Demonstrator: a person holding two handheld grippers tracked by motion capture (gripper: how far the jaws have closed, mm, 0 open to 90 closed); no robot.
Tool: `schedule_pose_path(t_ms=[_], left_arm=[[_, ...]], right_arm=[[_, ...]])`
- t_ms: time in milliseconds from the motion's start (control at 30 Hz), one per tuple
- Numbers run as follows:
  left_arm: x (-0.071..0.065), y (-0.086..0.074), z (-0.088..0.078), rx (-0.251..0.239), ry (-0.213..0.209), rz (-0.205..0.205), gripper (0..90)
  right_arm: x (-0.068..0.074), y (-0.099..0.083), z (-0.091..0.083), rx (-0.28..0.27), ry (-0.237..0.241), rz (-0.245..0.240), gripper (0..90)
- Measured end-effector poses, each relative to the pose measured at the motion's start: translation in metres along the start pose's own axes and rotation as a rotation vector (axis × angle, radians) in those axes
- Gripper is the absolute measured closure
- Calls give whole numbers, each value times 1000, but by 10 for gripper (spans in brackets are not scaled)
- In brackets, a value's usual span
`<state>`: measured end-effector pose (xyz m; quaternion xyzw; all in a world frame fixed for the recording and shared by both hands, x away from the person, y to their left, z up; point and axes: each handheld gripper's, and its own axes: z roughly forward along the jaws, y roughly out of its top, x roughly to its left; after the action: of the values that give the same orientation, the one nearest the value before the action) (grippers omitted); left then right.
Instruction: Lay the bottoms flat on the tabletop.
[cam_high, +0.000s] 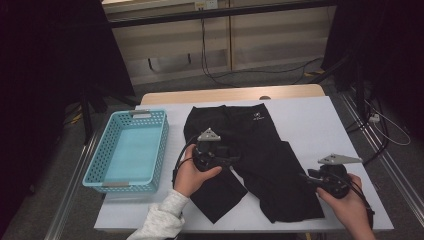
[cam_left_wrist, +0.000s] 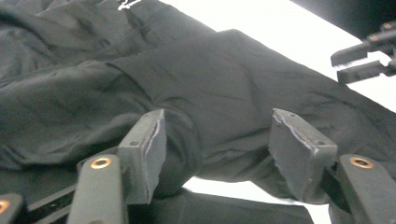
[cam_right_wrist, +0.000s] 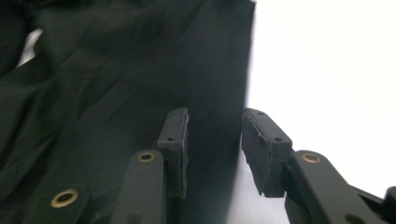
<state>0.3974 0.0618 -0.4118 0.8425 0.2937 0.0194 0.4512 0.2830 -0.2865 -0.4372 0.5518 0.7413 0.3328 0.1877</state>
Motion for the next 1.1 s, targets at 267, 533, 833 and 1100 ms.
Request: schedule_pose_path(t_ms=[267,533,833,1100], left_arm=[[4,-5,-2,10,18,-1,321],[6,-4,-6,2,25,-1,321],[7,-4,-8,-3,30,-3,317],[13,-9,-16,-8,56,-21,278]], right_arm=[[-11,17,39,27,-42,27,731],[-8,12,31,61,29,-13,900],[-6,13,17,32,14,-29,725],[-12,55,46,-59,-9,-55,509]])
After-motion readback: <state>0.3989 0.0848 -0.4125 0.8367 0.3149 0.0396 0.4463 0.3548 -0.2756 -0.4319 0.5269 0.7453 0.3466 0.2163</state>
